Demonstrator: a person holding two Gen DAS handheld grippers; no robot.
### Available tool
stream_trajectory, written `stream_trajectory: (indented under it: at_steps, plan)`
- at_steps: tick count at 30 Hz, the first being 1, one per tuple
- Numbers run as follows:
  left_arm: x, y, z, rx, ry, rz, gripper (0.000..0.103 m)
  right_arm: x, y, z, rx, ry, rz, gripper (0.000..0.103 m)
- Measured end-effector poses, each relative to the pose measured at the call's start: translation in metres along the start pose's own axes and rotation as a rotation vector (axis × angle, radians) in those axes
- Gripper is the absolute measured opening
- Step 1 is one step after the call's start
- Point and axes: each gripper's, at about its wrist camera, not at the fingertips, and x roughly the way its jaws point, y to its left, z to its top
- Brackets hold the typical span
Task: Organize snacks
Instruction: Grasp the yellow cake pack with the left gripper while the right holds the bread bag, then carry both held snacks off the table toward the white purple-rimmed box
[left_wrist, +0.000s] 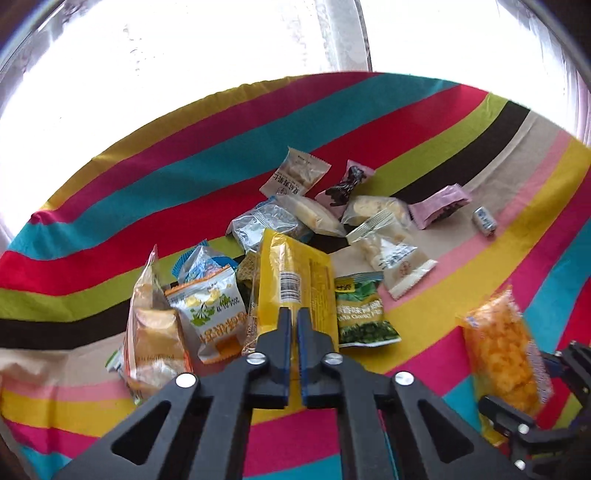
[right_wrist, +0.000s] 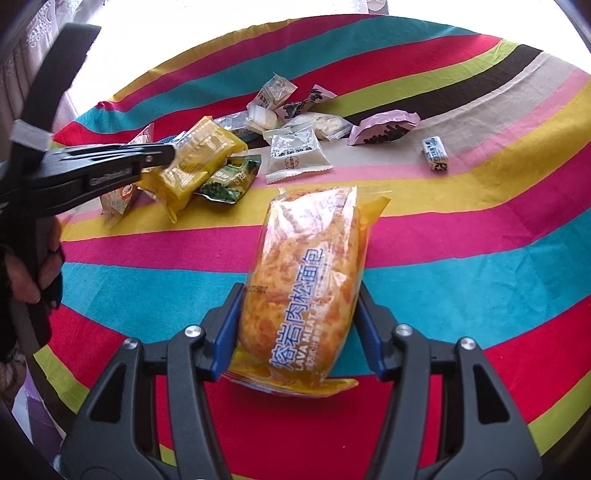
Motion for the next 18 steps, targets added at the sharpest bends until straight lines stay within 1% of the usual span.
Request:
stream_trajectory:
  at_steps: [2,4,7,8,9,10,11,12,14,15,16,17,18]
  plan:
    - [-0.017,0.004,-0.014,-0.039,-0.014,-0.028,0.000,0.000,0.001,0.000,-0.003,0.000,-0.005,0.060]
    - [-0.019,0.009,-0.024,-0.077,0.005,-0.079,0.001,0.000,0.001,0.000,-0.004,0.001,-0.007,0.060]
    - [-0.012,0.012,-0.023,-0.110,0.015,-0.086,0.007,0.001,0.002,0.000,-0.012,0.002,-0.018,0.060]
    - [-0.010,0.010,-0.021,-0.111,0.017,-0.089,0.016,0.001,0.002,0.000,-0.015,0.003,-0.021,0.061]
    - [-0.005,0.008,-0.015,-0.102,0.016,-0.084,0.038,0.001,0.002,0.000,-0.016,0.003,-0.022,0.061]
    - [0.002,0.002,-0.009,-0.081,0.014,-0.068,0.054,0.001,0.002,0.000,-0.014,0.004,-0.020,0.061]
    - [0.011,-0.003,-0.005,-0.052,0.030,-0.045,0.086,0.001,0.001,0.000,-0.014,0.003,-0.018,0.061]
    - [0.020,-0.009,-0.001,-0.020,0.043,-0.034,0.092,0.001,0.001,0.000,-0.015,0.003,-0.016,0.061]
    - [0.036,-0.018,0.005,0.037,0.045,0.015,0.092,0.002,0.000,0.000,-0.016,0.004,-0.016,0.061]
    - [0.045,-0.019,0.008,0.046,0.056,0.037,0.089,0.002,0.001,0.000,-0.016,0.004,-0.015,0.061]
    - [0.055,-0.017,0.011,0.036,0.073,0.039,0.084,0.002,0.000,0.000,-0.014,0.003,-0.014,0.061]
    - [0.061,-0.012,0.012,0.009,0.086,0.030,0.070,0.002,0.000,0.000,-0.013,0.003,-0.011,0.061]
    - [0.063,-0.006,0.013,-0.022,0.079,0.016,0.061,0.002,0.000,0.000,-0.012,0.003,-0.009,0.061]
